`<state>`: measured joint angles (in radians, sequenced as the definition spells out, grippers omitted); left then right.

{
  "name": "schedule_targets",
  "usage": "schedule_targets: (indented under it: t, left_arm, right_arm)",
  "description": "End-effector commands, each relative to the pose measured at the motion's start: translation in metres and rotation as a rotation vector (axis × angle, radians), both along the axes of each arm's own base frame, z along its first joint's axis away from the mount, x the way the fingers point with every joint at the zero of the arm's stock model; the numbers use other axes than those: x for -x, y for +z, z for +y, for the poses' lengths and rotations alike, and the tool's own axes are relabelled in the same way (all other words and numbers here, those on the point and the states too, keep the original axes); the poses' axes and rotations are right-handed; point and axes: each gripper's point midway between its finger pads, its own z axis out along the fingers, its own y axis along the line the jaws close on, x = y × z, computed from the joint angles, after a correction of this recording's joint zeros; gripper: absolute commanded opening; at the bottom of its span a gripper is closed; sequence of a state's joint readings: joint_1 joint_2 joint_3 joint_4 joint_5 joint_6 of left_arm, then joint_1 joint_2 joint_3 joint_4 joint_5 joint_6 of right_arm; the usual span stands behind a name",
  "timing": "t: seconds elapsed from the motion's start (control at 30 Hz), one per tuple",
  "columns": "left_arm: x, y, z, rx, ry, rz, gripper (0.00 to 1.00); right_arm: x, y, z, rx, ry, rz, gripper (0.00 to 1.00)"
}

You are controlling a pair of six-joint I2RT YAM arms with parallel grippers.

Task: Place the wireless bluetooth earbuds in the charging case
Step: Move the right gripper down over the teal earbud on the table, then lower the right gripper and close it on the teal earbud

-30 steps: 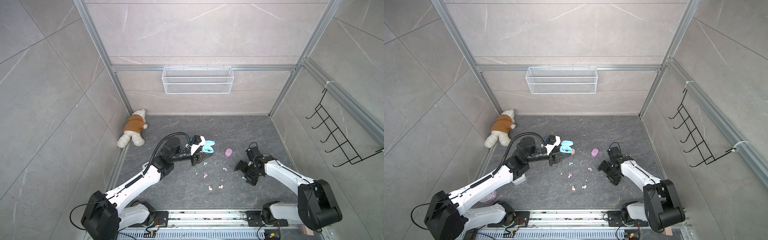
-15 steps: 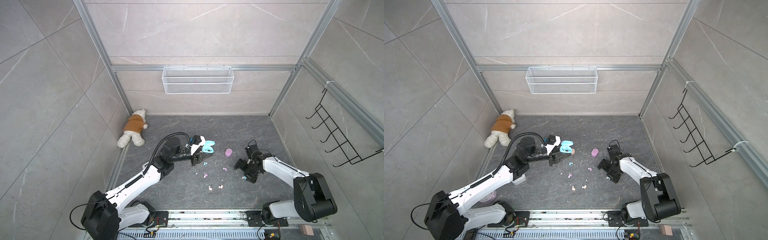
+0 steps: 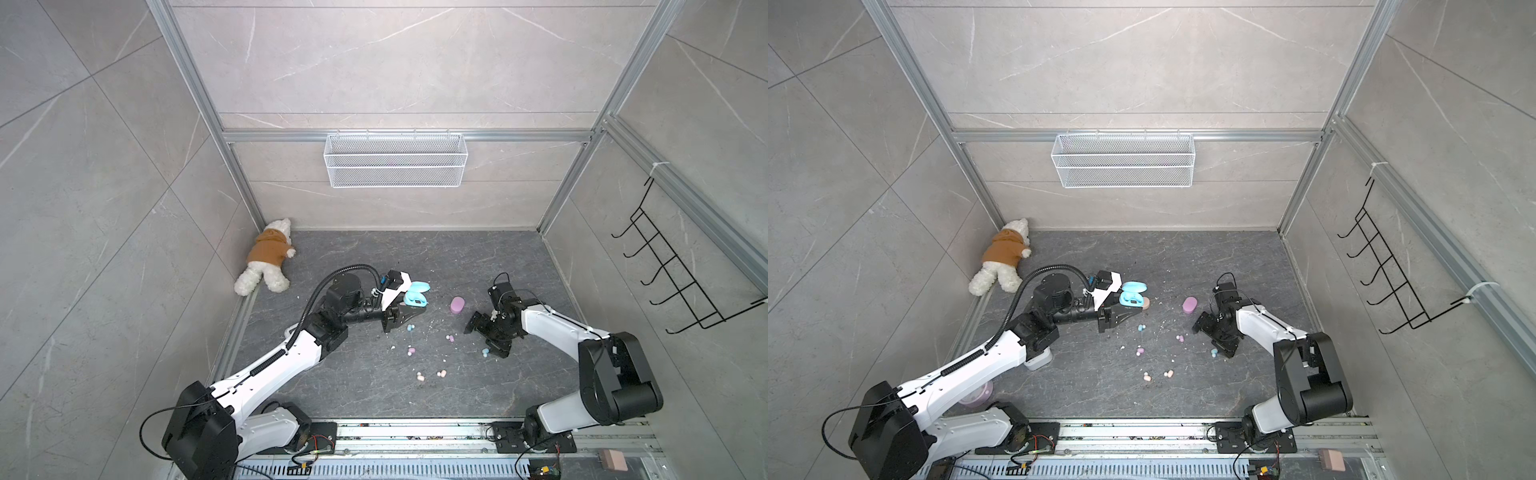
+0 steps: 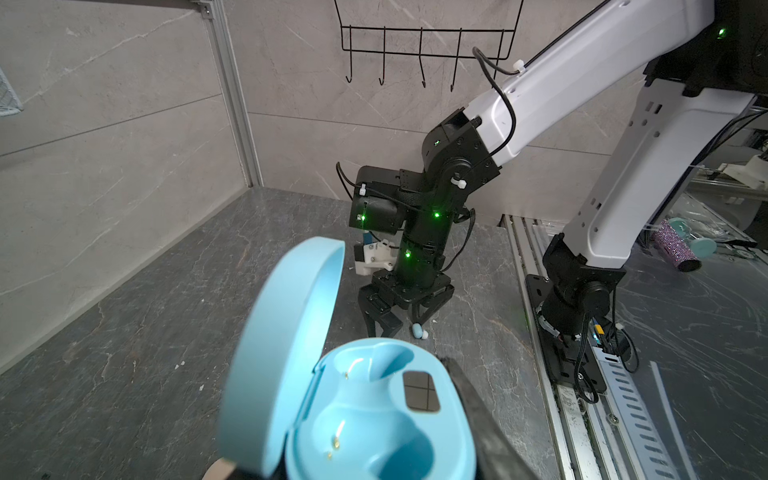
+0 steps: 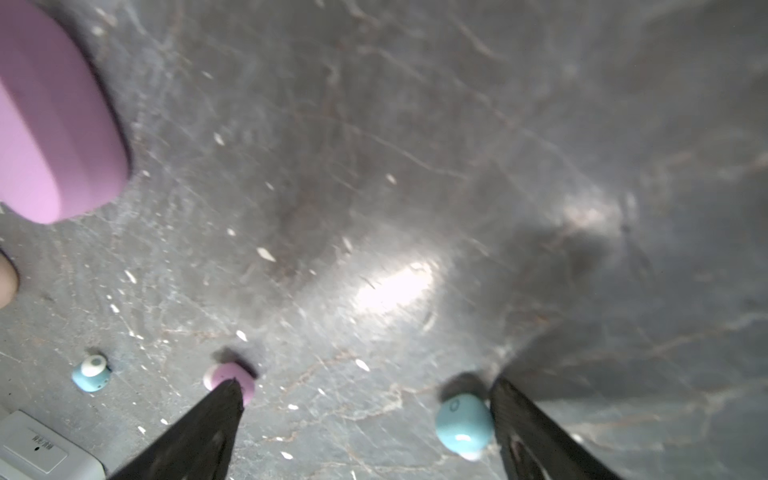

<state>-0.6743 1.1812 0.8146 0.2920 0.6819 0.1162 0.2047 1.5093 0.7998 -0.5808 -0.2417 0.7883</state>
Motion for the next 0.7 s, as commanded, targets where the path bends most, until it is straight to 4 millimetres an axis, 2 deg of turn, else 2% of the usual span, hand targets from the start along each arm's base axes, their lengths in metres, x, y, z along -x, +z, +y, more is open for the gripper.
schedule_targets:
  t: [0.0, 0.13, 0.3, 0.43, 0.47, 0.67]
  left_arm:
    - [0.004, 0.011, -0.002, 0.020, -0.020, -0.037, 0.14]
    - [0.004, 0.012, -0.002, 0.021, -0.020, -0.041, 0.14]
    - [0.005, 0.012, -0.001, 0.020, -0.019, -0.039, 0.14]
    - [0.005, 0.012, -0.001, 0.020, -0.020, -0.041, 0.14]
    - [0.005, 0.013, -0.001, 0.020, -0.020, -0.041, 0.14]
    - [0.006, 0.013, -0.001, 0.018, -0.020, -0.043, 0.14]
  right_arm:
    - [-0.005, -0.003, 0.001, 0.002, 0.063, -0.009, 0.96]
    - [-0.005, -0.002, 0.001, 0.009, 0.105, 0.010, 0.96]
    - [0.002, 0.010, -0.029, 0.160, 0.171, 0.055, 0.93]
    - [0.008, 0.019, -0.036, 0.190, 0.228, 0.083, 0.74]
    - [0.011, 0.019, -0.034, 0.181, 0.236, 0.093, 0.66]
    - [0.024, 0.007, -0.029, 0.137, 0.238, 0.136, 0.44]
